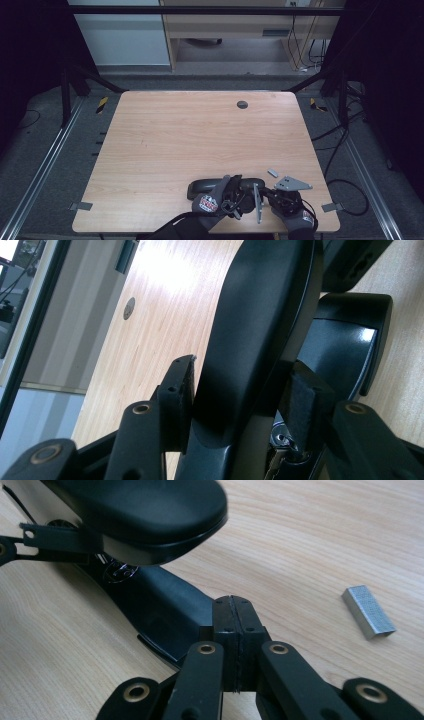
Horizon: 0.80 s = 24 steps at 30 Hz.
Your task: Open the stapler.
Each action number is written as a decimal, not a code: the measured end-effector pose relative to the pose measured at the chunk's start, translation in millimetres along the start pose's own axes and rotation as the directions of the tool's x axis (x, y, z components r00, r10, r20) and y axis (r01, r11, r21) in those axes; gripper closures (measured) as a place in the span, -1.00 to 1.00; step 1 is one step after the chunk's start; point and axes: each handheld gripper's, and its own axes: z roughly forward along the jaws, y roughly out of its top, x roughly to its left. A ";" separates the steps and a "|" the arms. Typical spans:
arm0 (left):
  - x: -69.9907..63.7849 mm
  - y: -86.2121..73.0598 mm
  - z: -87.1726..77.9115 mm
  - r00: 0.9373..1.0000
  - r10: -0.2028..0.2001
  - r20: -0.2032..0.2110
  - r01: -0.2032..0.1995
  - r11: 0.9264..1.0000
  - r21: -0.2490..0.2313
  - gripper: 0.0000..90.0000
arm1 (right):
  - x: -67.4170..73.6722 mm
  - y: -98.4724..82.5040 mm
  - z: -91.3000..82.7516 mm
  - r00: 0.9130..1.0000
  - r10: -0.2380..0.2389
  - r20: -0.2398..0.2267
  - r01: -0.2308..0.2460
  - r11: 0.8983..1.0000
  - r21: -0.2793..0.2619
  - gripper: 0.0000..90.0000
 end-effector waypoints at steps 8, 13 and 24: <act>-0.2 -0.1 0.0 1.000 -0.002 -0.001 0.002 1.000 -0.002 0.14 | 4.1 -0.9 8.7 1.000 -0.023 -0.007 0.024 0.999 0.032 1.00; -0.6 -0.1 -0.1 1.000 -0.001 -0.004 0.001 1.000 -0.001 0.14 | 3.7 -1.6 9.6 1.000 0.003 -0.026 -0.002 0.999 0.033 1.00; -0.6 -0.2 -0.2 1.000 -0.001 -0.005 0.001 1.000 -0.002 0.14 | 5.8 -1.0 13.9 0.999 -0.010 -0.043 0.012 0.999 0.034 1.00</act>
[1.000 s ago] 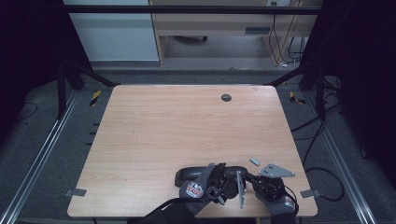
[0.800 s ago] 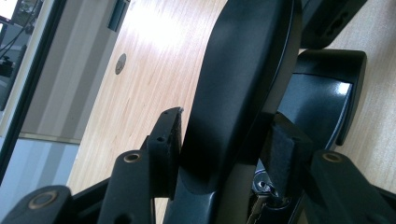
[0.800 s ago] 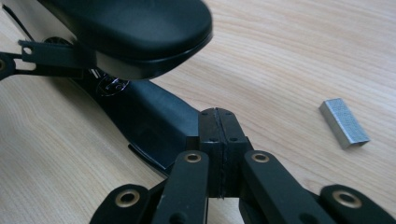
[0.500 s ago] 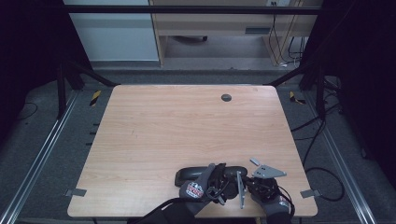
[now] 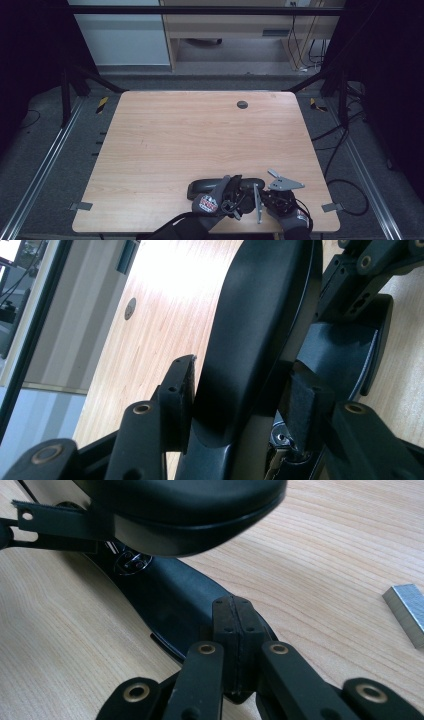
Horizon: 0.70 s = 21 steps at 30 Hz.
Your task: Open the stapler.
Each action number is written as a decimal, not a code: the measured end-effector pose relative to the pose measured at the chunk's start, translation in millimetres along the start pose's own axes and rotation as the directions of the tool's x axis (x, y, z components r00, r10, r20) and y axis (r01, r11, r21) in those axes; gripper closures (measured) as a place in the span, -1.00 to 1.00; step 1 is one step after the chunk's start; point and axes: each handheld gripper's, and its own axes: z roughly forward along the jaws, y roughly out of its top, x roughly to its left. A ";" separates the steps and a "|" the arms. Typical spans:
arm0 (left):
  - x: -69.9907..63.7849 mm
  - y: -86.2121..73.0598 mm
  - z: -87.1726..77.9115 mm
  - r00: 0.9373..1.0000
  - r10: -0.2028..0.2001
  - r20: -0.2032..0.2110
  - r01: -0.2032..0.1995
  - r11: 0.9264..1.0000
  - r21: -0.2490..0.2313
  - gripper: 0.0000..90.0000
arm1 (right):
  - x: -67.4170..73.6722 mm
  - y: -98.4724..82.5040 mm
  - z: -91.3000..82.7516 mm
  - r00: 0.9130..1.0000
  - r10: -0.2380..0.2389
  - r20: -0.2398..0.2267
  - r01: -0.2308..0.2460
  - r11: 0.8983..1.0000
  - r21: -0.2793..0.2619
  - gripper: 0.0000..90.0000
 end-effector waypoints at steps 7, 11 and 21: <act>1.1 -0.7 -1.7 1.000 0.002 -0.005 -0.002 1.000 -0.002 0.15 | 1.7 -1.3 0.9 1.000 -0.002 0.017 0.002 1.000 -0.013 1.00; 5.7 -1.6 -5.6 1.000 -0.011 -0.007 0.011 1.000 -0.016 0.16 | 2.0 -1.8 0.7 1.000 0.000 0.018 0.000 1.000 -0.016 1.00; 17.3 -6.2 -17.8 0.997 -0.072 -0.024 0.070 0.996 -0.062 0.20 | 3.5 -1.6 0.8 1.000 0.007 0.028 -0.007 1.000 -0.014 1.00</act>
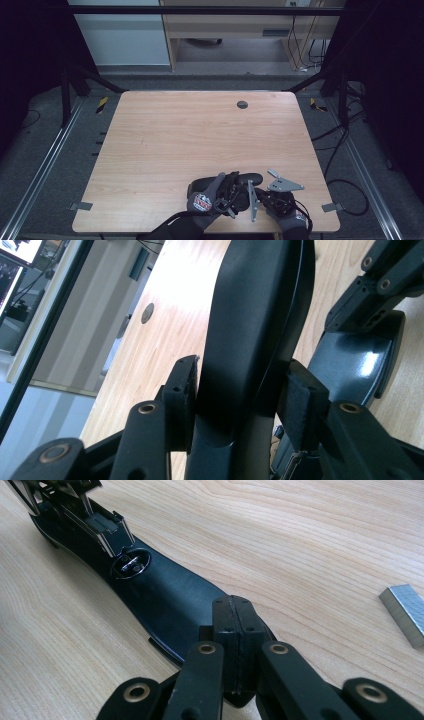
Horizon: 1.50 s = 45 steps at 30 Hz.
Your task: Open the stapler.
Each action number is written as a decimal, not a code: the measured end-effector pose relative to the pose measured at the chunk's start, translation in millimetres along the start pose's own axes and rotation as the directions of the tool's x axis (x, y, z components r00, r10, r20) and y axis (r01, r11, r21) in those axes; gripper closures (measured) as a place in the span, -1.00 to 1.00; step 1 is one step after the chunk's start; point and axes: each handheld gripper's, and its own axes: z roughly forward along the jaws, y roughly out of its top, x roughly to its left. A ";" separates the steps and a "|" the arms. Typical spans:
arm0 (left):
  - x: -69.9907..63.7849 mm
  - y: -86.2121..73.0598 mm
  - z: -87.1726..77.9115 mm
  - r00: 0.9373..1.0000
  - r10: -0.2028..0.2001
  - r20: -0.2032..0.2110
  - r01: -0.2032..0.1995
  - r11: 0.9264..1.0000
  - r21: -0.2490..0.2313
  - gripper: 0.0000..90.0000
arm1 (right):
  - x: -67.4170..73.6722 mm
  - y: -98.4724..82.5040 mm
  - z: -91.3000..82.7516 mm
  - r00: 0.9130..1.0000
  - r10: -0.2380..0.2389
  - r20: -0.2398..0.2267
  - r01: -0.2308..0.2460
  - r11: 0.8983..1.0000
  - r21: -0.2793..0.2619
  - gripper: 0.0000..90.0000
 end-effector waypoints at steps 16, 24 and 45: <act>19.2 -7.5 -19.3 0.997 -0.067 -0.033 0.066 0.997 -0.046 0.26 | 0.0 0.7 -0.2 1.000 0.022 -0.003 -0.022 1.000 0.006 1.00; 26.2 -11.5 -26.7 0.993 -0.111 -0.044 0.109 0.992 -0.057 0.28 | 0.2 1.1 -0.1 1.000 0.029 -0.005 -0.029 1.000 0.006 1.00; 44.5 -25.2 -41.8 0.971 -0.236 -0.043 0.230 0.968 -0.103 0.29 | 0.3 1.1 0.6 1.000 0.014 0.008 -0.014 1.000 0.005 1.00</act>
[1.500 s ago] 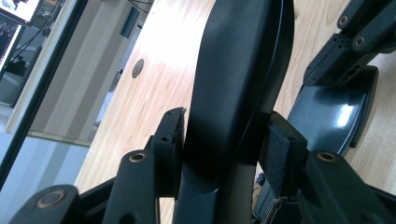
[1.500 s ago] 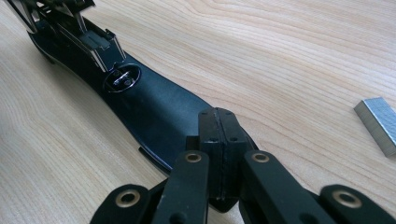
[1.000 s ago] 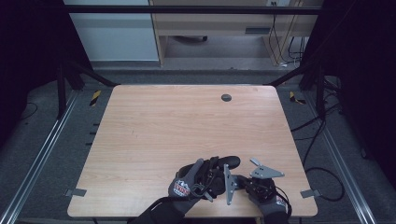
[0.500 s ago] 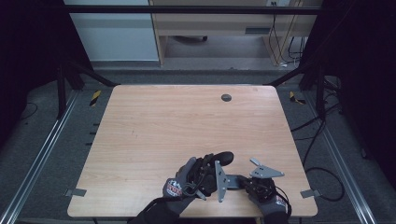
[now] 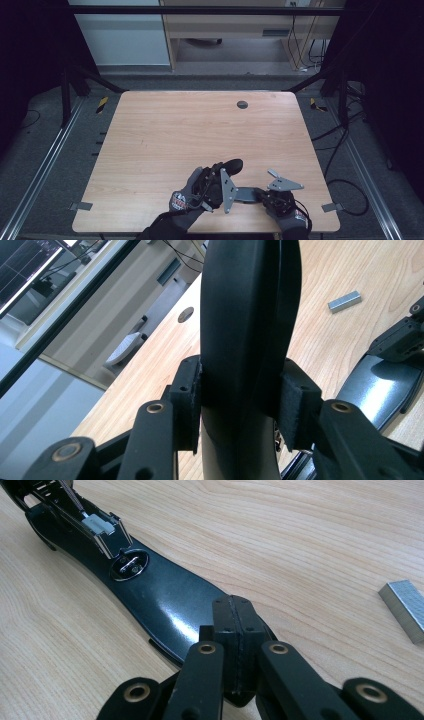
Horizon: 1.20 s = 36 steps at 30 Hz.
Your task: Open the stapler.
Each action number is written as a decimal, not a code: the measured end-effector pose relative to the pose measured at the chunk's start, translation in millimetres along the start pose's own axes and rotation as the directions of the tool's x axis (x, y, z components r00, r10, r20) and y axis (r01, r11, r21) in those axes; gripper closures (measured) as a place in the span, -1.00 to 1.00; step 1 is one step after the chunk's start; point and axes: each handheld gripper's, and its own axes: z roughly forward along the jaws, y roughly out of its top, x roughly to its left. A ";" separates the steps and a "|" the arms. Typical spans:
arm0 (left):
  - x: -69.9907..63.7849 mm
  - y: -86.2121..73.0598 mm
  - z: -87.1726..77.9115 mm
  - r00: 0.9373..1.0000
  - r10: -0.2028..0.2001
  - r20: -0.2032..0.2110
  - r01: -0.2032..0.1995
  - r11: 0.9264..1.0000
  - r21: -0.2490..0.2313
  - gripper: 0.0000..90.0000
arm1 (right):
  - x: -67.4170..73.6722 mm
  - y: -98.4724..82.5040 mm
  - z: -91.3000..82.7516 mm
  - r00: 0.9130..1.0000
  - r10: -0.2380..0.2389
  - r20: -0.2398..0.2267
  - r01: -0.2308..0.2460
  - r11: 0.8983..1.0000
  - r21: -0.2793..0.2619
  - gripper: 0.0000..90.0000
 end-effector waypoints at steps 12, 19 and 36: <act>6.3 -2.8 -4.9 0.999 -0.036 -0.013 0.036 0.999 -0.006 0.30 | 0.9 0.4 -0.1 1.000 -0.002 0.003 0.002 1.000 0.003 1.00; 11.1 -5.1 -8.8 0.998 -0.060 -0.021 0.060 0.998 -0.009 0.30 | 1.0 0.6 -0.4 1.000 0.006 -0.002 -0.006 1.000 0.005 1.00; 27.3 -13.9 -19.9 0.992 -0.119 -0.032 0.119 0.993 -0.014 0.27 | 0.9 0.6 -0.7 1.000 0.002 0.006 -0.002 1.000 0.007 1.00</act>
